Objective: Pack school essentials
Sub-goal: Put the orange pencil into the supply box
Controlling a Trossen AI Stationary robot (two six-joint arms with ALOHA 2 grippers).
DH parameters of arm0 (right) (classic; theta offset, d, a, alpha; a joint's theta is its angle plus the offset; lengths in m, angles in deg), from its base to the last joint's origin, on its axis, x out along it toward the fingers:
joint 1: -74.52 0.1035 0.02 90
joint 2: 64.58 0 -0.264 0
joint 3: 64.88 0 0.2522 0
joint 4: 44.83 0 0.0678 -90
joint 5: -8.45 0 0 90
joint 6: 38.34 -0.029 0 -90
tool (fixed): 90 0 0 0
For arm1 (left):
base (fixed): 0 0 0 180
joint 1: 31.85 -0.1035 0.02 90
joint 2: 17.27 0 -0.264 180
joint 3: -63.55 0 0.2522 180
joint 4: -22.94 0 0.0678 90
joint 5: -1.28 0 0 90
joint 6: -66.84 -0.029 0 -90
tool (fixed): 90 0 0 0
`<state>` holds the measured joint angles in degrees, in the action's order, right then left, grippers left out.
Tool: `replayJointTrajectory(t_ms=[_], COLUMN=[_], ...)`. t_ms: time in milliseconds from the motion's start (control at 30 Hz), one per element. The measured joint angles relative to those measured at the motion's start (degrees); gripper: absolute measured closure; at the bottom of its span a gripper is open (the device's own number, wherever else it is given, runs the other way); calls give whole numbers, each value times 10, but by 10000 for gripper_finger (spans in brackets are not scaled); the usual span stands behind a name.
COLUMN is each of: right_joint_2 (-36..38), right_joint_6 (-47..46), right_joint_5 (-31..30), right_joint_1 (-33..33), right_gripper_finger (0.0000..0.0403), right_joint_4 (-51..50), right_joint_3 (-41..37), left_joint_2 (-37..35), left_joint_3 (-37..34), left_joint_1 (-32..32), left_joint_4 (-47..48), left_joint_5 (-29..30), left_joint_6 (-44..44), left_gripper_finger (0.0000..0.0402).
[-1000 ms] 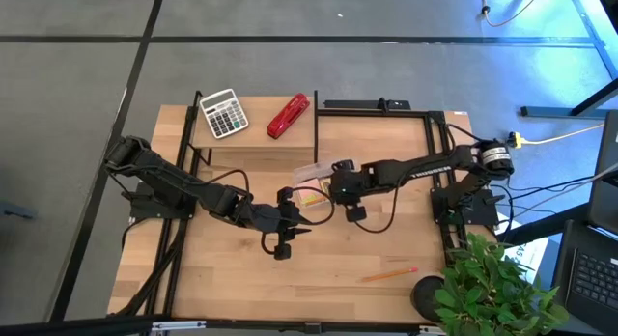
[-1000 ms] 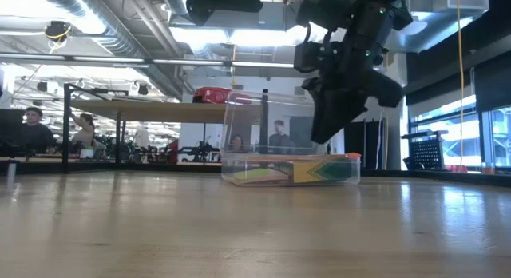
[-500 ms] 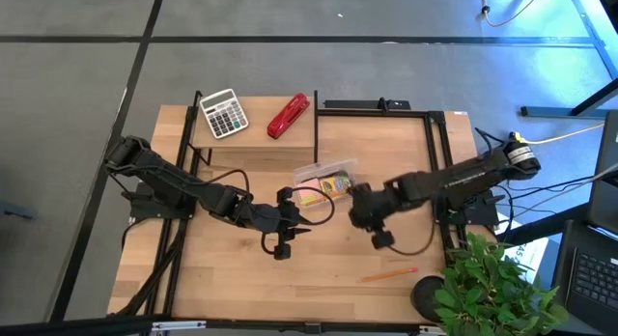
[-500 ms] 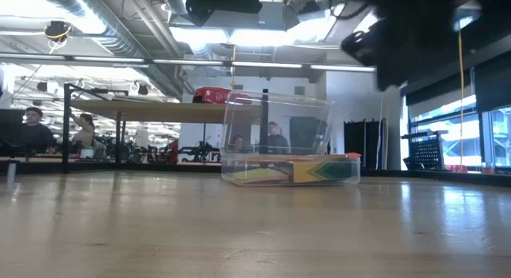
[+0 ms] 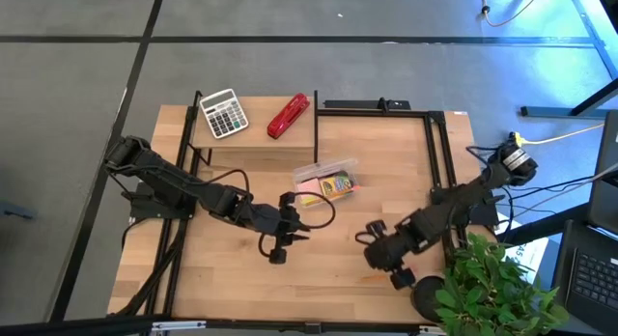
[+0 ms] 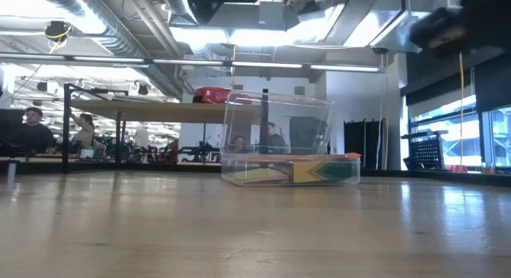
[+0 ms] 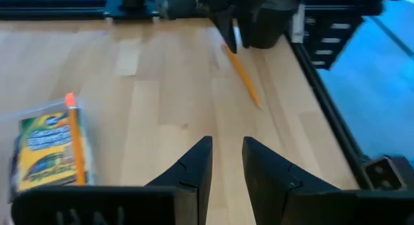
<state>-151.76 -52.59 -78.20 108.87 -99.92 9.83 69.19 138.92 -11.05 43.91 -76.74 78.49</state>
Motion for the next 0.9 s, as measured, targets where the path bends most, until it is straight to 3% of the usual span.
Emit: replayJointTrajectory(t_ms=[167,333,900], right_joint_2=[-33,-77,-158], right_joint_6=[-40,-66,-78], right_joint_5=[10,-17,-48], right_joint_1=[47,80,87], right_gripper_finger=[312,312,312], right_joint_4=[36,48,52], right_joint_3=[0,0,0], left_joint_2=[0,0,0], left_joint_3=[0,0,0], left_joint_1=[0,0,0], left_joint_4=[-2,-2,-3], left_joint_5=[-10,-10,-8], left_joint_6=[-2,-2,-2], left_gripper_finger=[324,324,324])
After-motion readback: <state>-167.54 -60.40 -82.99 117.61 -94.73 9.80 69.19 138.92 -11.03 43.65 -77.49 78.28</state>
